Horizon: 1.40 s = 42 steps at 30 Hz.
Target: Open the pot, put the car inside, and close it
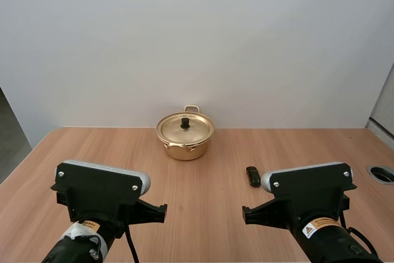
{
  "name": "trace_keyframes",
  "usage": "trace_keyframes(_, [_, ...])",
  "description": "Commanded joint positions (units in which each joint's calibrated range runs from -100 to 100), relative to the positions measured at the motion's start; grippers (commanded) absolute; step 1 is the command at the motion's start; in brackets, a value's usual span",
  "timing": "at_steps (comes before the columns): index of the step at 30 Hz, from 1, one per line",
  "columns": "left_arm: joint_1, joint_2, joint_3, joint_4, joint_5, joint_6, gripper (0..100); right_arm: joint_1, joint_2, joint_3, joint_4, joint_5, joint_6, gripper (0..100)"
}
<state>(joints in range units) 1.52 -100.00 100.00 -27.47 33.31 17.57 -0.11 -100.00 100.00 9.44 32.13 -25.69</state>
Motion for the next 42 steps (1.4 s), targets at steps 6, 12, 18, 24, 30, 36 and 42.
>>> trace_keyframes(6, [-0.01,1.1,0.0,0.8,-8.8,5.3,0,0.0,0.7,0.0,-5.3,-11.7,-1.4,0])
trace_keyframes(12, [-0.01,16.4,-2.5,1.6,-13.1,5.3,0,-1.2,11.8,-0.9,-9.4,-12.5,-1.2,0])
trace_keyframes(18, [-0.01,39.2,-16.1,1.8,-9.2,4.8,0,-2.4,29.0,-12.3,-9.4,-13.0,5.5,0])
trace_keyframes(24, [-0.09,55.8,-26.9,-5.1,5.8,6.5,0,-2.4,42.5,-22.4,-10.9,-10.6,5.5,0])
trace_keyframes(30, [-0.09,67.9,-41.8,-14.4,19.6,23.1,0,-2.3,55.0,-34.0,-11.8,-5.1,2.3,0])
trace_keyframes(36, [-0.25,79.2,-52.1,-18.8,20.0,26.7,0,-2.3,69.4,-42.6,-8.7,0.5,1.9,0])
trace_keyframes(42, [-1.64,89.9,-60.4,-19.4,19.8,31.0,35,-2.2,78.6,-45.5,-7.1,-3.7,-2.4,53])
